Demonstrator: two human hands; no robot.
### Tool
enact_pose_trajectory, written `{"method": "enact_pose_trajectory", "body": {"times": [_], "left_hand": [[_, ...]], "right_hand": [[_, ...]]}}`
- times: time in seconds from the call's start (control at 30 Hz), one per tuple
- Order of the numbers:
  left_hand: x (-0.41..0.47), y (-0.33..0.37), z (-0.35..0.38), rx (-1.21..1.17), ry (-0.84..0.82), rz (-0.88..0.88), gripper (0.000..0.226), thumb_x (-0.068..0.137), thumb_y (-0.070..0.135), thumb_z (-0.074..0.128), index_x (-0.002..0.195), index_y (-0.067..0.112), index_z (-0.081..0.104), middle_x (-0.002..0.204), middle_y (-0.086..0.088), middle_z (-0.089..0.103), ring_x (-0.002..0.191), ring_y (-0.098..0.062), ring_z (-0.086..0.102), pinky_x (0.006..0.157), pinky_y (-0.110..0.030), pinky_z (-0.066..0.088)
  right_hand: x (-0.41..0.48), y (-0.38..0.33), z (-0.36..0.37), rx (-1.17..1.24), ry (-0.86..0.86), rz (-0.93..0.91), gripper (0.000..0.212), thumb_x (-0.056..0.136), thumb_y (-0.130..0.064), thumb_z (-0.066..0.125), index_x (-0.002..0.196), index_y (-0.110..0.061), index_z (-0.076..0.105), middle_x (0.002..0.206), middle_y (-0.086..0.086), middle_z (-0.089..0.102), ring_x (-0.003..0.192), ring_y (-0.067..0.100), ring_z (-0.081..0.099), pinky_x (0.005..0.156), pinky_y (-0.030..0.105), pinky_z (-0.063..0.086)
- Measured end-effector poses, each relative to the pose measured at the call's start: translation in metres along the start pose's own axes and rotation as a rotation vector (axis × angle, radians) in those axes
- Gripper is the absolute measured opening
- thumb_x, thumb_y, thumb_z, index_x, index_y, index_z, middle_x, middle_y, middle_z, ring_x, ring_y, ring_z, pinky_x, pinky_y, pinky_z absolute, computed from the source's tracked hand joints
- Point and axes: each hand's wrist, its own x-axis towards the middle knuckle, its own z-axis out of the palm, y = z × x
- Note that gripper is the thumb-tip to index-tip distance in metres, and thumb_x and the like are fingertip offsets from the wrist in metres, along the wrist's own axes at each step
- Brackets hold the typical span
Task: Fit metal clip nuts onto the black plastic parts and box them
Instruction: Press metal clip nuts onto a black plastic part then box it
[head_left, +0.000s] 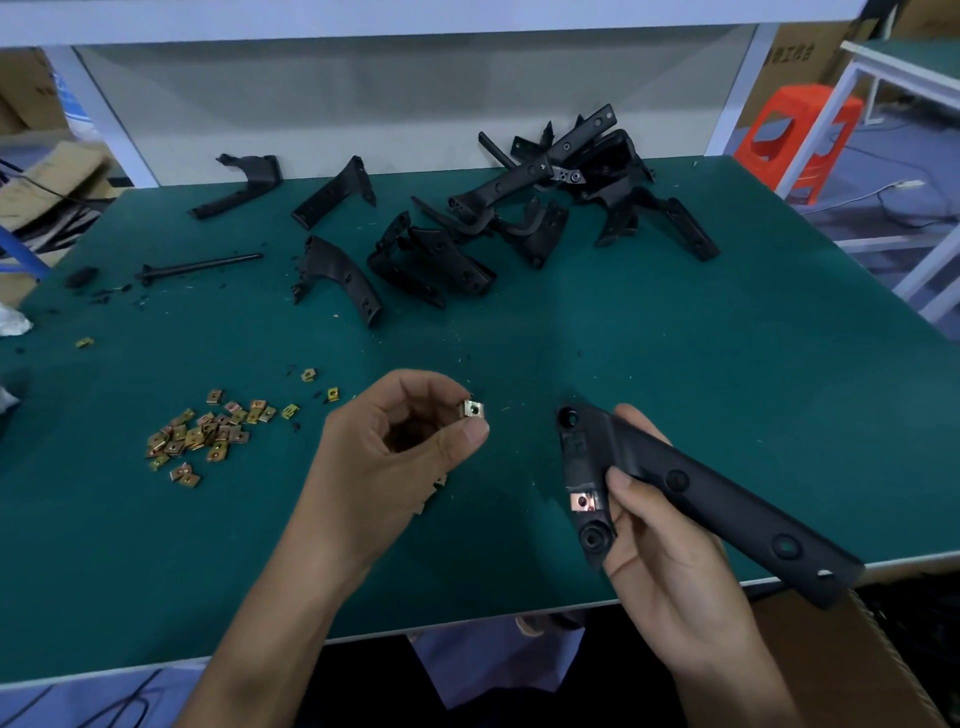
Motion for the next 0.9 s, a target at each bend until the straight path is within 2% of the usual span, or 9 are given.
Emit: {"method": "enact_pose_trajectory", "body": {"times": [0.13, 0.17, 0.23, 0.37, 0.43, 0.5, 0.63, 0.7, 0.9], "left_hand": [[-0.005, -0.001, 0.003, -0.067, -0.023, 0.011, 0.025, 0.069, 0.018, 0.083, 0.086, 0.013, 0.064, 0.094, -0.001, 0.078, 0.08, -0.007, 0.068, 0.072, -0.016, 0.054], [-0.006, -0.001, 0.005, -0.083, -0.033, 0.0, 0.026, 0.072, 0.013, 0.085, 0.087, 0.014, 0.064, 0.094, -0.004, 0.078, 0.081, -0.009, 0.069, 0.074, -0.018, 0.055], [-0.008, -0.003, 0.006, -0.096, -0.052, -0.009, 0.013, 0.079, 0.011, 0.075, 0.089, 0.017, 0.07, 0.089, -0.006, 0.077, 0.078, -0.013, 0.068, 0.074, -0.021, 0.055], [-0.012, -0.006, 0.01, -0.019, -0.077, -0.01, 0.029, 0.093, 0.003, 0.065, 0.102, 0.027, 0.078, 0.084, -0.003, 0.074, 0.075, -0.007, 0.063, 0.072, -0.015, 0.051], [-0.014, -0.005, 0.016, -0.033, -0.099, -0.043, 0.023, 0.09, 0.008, 0.066, 0.103, 0.024, 0.076, 0.083, -0.005, 0.074, 0.073, -0.005, 0.063, 0.068, -0.013, 0.05], [-0.014, -0.004, 0.021, -0.092, -0.101, -0.08, 0.017, 0.081, 0.017, 0.07, 0.096, 0.018, 0.076, 0.08, -0.004, 0.074, 0.072, -0.007, 0.064, 0.068, -0.015, 0.052], [-0.014, -0.003, 0.03, -0.19, -0.101, -0.125, 0.017, 0.074, 0.023, 0.07, 0.086, 0.021, 0.081, 0.081, -0.001, 0.074, 0.076, -0.009, 0.065, 0.069, -0.018, 0.053], [-0.016, -0.003, 0.031, -0.233, -0.119, -0.143, 0.018, 0.074, 0.023, 0.071, 0.088, 0.022, 0.082, 0.082, -0.001, 0.075, 0.075, -0.009, 0.064, 0.068, -0.018, 0.052], [-0.018, -0.002, 0.032, -0.37, -0.134, -0.184, 0.022, 0.074, 0.014, 0.08, 0.096, 0.012, 0.077, 0.083, -0.008, 0.072, 0.07, -0.013, 0.062, 0.065, -0.019, 0.052]], "right_hand": [[-0.001, -0.001, 0.003, 0.011, -0.034, 0.006, 0.048, 0.086, -0.008, 0.058, 0.13, -0.026, 0.068, 0.127, 0.016, 0.07, 0.108, 0.027, 0.072, 0.082, 0.038, 0.06], [-0.001, -0.001, 0.004, 0.015, -0.037, 0.008, 0.048, 0.087, -0.008, 0.057, 0.13, -0.026, 0.068, 0.127, 0.016, 0.07, 0.108, 0.027, 0.072, 0.081, 0.037, 0.06], [-0.001, 0.0, 0.006, 0.025, -0.042, 0.012, 0.047, 0.087, -0.008, 0.056, 0.128, -0.026, 0.069, 0.128, 0.015, 0.07, 0.109, 0.026, 0.072, 0.081, 0.036, 0.06], [-0.003, -0.002, 0.012, 0.052, -0.073, 0.028, 0.045, 0.089, -0.01, 0.056, 0.129, -0.028, 0.069, 0.131, 0.014, 0.068, 0.115, 0.027, 0.069, 0.084, 0.038, 0.059], [-0.003, -0.003, 0.016, 0.074, -0.086, 0.023, 0.043, 0.088, -0.013, 0.065, 0.128, -0.027, 0.07, 0.132, 0.013, 0.068, 0.116, 0.027, 0.069, 0.086, 0.038, 0.059], [-0.003, -0.003, 0.019, 0.084, -0.09, 0.0, 0.05, 0.077, -0.018, 0.082, 0.125, -0.026, 0.071, 0.13, 0.012, 0.069, 0.116, 0.025, 0.069, 0.086, 0.036, 0.059], [-0.003, -0.003, 0.025, 0.082, -0.105, -0.02, 0.054, 0.071, -0.022, 0.086, 0.123, -0.026, 0.072, 0.127, 0.012, 0.071, 0.113, 0.025, 0.07, 0.085, 0.035, 0.059], [-0.004, -0.002, 0.025, 0.066, -0.119, -0.021, 0.06, 0.068, -0.027, 0.091, 0.125, -0.027, 0.07, 0.129, 0.014, 0.069, 0.115, 0.028, 0.069, 0.088, 0.038, 0.058], [-0.004, -0.003, 0.024, 0.005, -0.136, -0.008, 0.066, 0.067, -0.03, 0.094, 0.127, -0.027, 0.068, 0.133, 0.014, 0.067, 0.115, 0.025, 0.069, 0.088, 0.035, 0.059]]}}
